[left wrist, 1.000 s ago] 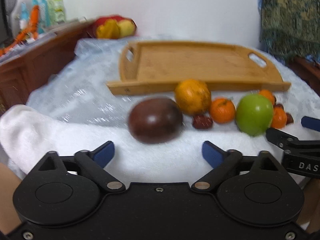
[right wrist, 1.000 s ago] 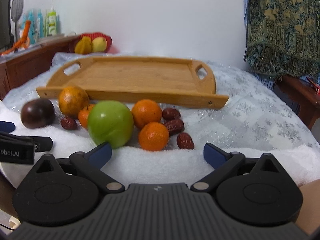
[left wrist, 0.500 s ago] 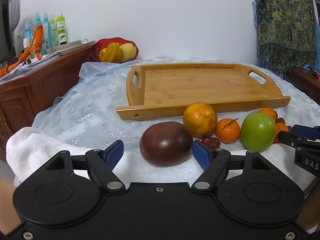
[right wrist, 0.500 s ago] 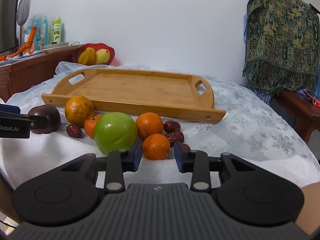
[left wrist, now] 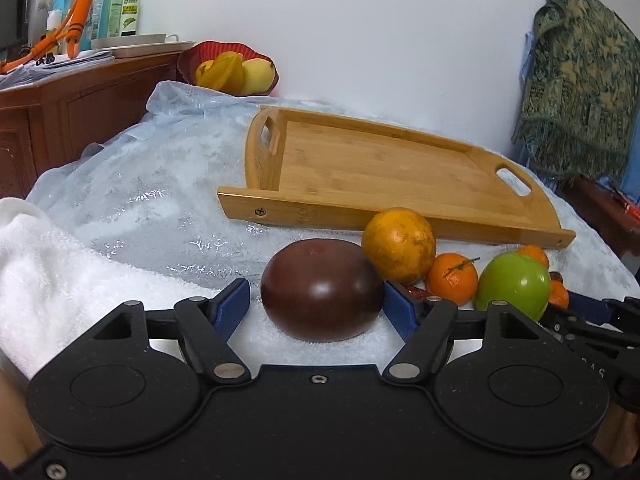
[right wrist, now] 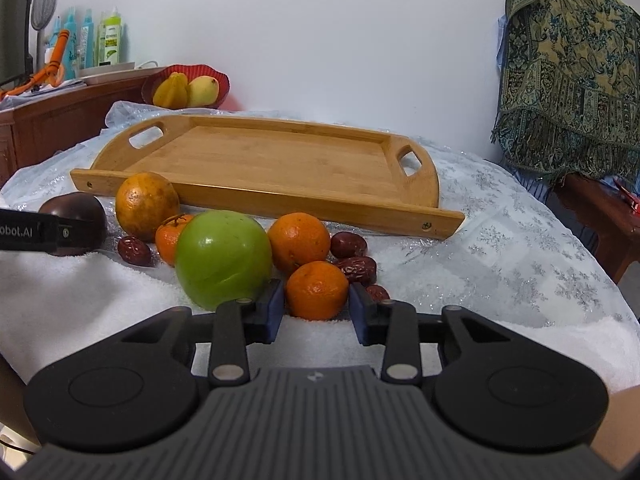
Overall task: Organize fruits
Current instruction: 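Grasp the dark purple fruit with the left tool while the right tool grasps a mandarin, then carry both fruits onto the bamboo tray and open both tools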
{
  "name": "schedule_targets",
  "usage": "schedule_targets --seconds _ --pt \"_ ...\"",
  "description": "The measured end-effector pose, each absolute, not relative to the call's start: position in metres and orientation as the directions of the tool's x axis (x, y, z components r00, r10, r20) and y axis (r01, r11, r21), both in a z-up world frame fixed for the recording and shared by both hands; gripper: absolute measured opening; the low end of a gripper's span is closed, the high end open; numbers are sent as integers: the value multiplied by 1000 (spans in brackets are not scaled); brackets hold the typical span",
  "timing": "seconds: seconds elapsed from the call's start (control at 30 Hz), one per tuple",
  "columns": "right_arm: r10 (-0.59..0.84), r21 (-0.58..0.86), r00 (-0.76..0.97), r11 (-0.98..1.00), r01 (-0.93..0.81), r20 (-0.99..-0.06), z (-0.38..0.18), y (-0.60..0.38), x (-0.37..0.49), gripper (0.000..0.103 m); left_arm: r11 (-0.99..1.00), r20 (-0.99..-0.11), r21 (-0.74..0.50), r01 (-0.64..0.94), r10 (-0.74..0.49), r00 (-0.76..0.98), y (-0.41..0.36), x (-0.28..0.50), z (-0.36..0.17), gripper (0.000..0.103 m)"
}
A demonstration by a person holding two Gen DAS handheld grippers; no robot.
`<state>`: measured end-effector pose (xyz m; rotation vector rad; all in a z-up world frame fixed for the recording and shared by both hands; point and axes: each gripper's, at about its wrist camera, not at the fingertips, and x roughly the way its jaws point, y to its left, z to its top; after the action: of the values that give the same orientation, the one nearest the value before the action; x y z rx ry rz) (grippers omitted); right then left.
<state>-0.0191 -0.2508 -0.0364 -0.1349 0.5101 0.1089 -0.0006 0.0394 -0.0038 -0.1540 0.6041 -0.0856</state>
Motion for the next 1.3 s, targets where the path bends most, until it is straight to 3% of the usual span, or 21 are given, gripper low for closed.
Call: schedule_targets --seconds 0.23,0.67,0.97,1.3 --pt "68 -93 863 987 -132 -501 -35 -251 -16 39 982 -556 -185 42 -140 819 38 4 -4 61" --pt "93 -42 914 992 -119 -396 -10 -263 -22 37 990 -486 -130 57 -114 867 42 -6 30 61" --pt "105 12 932 994 -107 -348 18 -281 32 38 989 -472 -89 119 -147 869 36 49 59 61" --pt "79 124 898 992 -28 -432 45 -300 108 38 981 -483 -100 167 -195 853 21 140 75 61"
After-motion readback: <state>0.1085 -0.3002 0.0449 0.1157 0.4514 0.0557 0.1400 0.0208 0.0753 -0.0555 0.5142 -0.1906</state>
